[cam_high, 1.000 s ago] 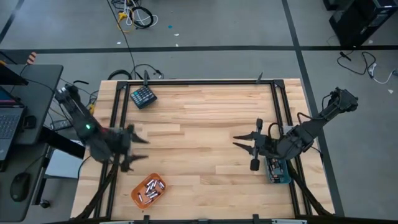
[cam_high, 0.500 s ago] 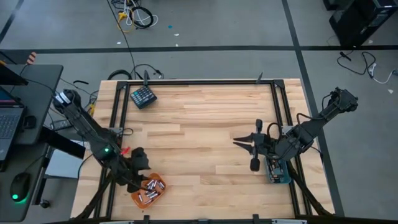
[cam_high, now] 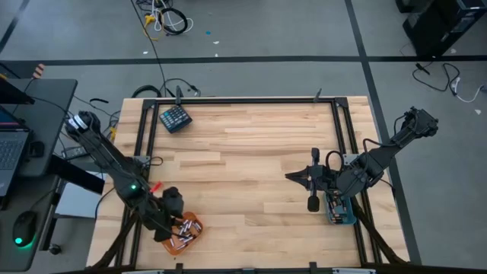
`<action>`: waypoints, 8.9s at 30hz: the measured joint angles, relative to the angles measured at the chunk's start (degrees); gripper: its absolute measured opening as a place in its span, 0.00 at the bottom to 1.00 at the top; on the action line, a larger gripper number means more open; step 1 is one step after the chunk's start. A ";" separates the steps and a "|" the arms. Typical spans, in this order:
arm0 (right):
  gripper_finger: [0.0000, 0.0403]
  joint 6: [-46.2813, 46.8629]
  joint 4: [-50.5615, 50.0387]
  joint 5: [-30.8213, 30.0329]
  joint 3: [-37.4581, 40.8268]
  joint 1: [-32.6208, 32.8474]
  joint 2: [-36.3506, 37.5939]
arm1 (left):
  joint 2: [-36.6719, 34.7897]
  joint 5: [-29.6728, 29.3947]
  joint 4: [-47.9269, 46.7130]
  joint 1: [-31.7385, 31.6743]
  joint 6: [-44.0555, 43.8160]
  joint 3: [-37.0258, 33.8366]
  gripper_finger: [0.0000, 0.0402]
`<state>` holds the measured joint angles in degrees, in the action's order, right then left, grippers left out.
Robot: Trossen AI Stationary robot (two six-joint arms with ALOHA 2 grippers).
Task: Sort batteries
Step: Adjust the orange bin, then adjust the blue bin, then return to Home Position
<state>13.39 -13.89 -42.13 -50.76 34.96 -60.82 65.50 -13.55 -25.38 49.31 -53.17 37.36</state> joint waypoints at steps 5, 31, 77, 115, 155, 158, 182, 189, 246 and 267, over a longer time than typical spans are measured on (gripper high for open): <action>0.00 -0.28 0.00 0.24 0.00 0.00 0.00 | 2.16 1.51 -0.03 -0.18 0.10 0.00 0.13; 0.00 -0.06 -0.02 0.41 0.00 0.00 0.00 | 9.89 2.22 -17.41 -2.83 -1.99 4.11 0.00; 0.00 80.52 -63.29 45.53 -3.09 5.00 -18.15 | 9.13 -42.46 -58.60 -2.81 0.47 26.14 0.00; 0.00 62.47 -43.93 33.67 -3.06 -5.05 -27.19 | 9.15 -42.37 -58.32 -2.81 0.18 26.10 0.00; 0.00 -27.81 15.06 28.06 12.93 -13.81 27.11 | -53.74 0.36 11.13 -32.71 78.24 -6.34 0.00; 0.00 -27.51 19.28 27.73 20.11 -13.85 32.59 | -60.79 -0.49 9.77 -32.73 78.43 -10.60 0.00; 0.00 -15.12 23.54 28.20 50.45 -20.98 58.95 | -65.13 0.76 23.95 -32.82 69.25 -35.49 0.00; 0.00 -14.90 25.88 28.27 50.45 -20.96 59.08 | -63.16 0.75 24.95 -32.81 60.15 -35.76 0.00; 0.00 -15.01 25.81 28.32 50.40 -20.96 58.95 | -63.13 0.71 25.68 -32.81 60.39 -35.78 0.00; 0.01 -14.99 25.79 28.32 50.38 -20.96 58.97 | -63.13 0.71 25.68 -32.79 60.39 -35.78 0.00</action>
<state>-1.61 11.90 -13.80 -0.38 14.00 -1.85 2.37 -12.84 0.30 16.51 7.22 1.58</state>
